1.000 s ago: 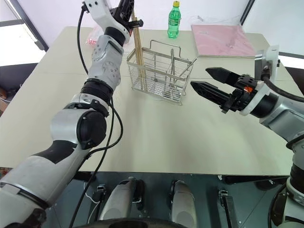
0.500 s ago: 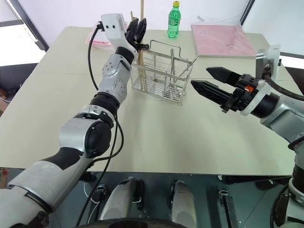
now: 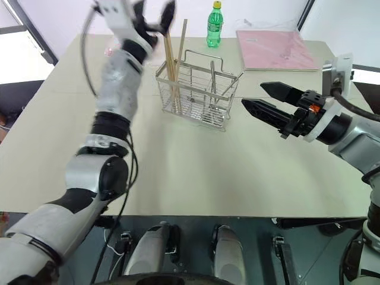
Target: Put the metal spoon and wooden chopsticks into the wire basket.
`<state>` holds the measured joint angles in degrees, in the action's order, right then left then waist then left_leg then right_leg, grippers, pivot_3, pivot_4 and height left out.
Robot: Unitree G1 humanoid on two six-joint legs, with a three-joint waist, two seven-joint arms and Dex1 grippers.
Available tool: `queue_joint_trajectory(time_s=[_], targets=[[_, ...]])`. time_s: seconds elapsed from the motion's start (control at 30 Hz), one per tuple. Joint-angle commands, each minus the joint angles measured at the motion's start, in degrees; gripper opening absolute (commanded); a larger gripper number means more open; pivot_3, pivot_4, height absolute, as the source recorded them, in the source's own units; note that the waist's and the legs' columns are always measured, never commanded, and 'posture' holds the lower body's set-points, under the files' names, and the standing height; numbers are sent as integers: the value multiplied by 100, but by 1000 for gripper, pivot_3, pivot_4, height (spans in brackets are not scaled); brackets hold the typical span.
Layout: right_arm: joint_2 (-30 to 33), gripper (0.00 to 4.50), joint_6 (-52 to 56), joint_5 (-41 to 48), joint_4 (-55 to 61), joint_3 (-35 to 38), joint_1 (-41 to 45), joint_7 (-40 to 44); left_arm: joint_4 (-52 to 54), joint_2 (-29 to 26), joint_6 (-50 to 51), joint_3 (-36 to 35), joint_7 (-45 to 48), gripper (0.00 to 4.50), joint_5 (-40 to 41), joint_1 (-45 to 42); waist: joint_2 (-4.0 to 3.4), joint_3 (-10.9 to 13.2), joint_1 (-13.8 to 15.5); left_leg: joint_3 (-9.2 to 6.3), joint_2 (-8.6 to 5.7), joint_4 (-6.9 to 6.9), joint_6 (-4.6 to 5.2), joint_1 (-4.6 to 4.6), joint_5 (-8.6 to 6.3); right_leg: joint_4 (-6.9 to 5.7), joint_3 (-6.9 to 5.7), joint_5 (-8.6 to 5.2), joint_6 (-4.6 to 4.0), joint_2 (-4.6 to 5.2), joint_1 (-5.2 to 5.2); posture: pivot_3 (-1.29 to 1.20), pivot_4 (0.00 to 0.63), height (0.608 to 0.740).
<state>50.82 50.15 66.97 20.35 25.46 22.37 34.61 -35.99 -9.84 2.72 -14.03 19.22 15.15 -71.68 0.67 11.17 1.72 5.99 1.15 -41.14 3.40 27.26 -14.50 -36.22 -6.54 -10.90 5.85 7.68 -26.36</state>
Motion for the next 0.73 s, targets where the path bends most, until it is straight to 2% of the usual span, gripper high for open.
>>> queue_joint_trajectory(time_s=[0.03,0.17,0.27,0.37,0.5,0.73], targets=[[149,4500,-247,-283,-205,-61,305,323,1242,-1036,1897,217,841,4486,412,-40,-1,0,-16,0,0,0,-1,-2,0,-2,0,0,0,0,2,0,150,699],[163,4500,-377,-606,-601,-264,575,677,2268,-2588,3441,548,2202,4486,802,315,-4,0,-110,1,-1,2,-26,-3,15,0,0,-1,0,-2,3,0,150,699],[112,4500,-454,-797,-855,-459,784,941,2796,-3787,3728,594,3073,4486,813,1011,-6,-1,-107,2,-2,4,-37,-3,20,1,1,-2,-1,-1,2,0,150,699],[45,4500,-525,-975,-1030,-630,921,1165,3331,-4569,3991,402,3550,4486,969,1826,-7,0,-117,3,0,6,-40,-6,21,2,1,-2,-2,-1,3,0,150,699],[-34,4500,-590,-1163,-1234,-788,1099,1394,4205,-5021,4140,-16,3701,4486,1200,2838,-7,1,-75,-5,-3,5,-46,1,22,10,1,-7,-10,2,2,0,150,699],[-201,4500,-594,-1329,-1323,-986,1380,1642,4828,-5007,4491,-392,3276,4486,1399,3401,-7,1,-109,-3,-3,11,-50,0,24,7,1,-8,-11,2,-1,0,150,699]])
